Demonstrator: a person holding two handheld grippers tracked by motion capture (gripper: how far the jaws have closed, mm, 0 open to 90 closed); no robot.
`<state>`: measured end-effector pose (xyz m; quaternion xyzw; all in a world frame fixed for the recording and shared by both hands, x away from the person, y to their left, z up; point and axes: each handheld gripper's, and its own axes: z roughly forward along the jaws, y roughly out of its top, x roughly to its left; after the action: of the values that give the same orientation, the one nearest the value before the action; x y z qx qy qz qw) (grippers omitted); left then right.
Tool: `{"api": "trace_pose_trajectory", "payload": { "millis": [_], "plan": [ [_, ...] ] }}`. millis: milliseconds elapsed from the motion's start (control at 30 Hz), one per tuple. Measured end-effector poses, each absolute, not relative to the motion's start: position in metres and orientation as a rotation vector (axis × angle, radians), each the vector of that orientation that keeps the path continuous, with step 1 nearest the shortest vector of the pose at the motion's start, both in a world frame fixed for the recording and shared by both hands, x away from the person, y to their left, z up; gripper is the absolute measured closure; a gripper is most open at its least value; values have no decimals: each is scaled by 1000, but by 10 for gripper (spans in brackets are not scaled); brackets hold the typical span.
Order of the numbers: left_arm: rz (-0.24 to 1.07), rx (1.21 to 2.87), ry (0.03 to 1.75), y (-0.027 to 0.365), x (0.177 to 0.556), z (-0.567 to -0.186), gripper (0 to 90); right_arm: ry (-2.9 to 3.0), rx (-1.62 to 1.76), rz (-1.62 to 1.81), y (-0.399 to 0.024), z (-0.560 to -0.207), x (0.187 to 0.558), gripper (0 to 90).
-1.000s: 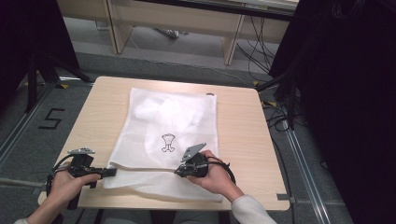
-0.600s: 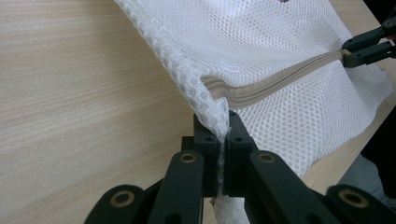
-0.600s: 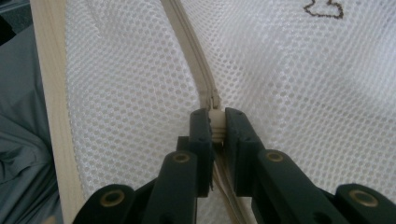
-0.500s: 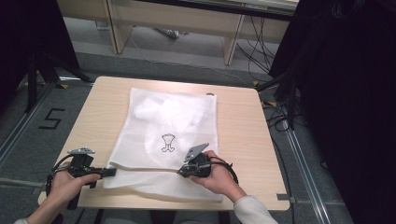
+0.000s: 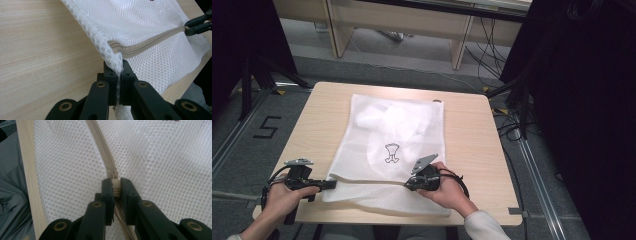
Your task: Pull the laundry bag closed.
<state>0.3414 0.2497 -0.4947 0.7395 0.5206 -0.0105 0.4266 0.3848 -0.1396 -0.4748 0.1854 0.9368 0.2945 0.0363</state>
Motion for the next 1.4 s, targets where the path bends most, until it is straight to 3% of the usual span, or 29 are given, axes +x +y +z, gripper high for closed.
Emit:
{"api": "trace_pose_trajectory", "payload": {
  "millis": [1400],
  "plan": [
    [-40, 1862, 1298, 250, 342, -495, 860, 2848, 625, 921, -163, -470, 383, 828]
  ]
}}
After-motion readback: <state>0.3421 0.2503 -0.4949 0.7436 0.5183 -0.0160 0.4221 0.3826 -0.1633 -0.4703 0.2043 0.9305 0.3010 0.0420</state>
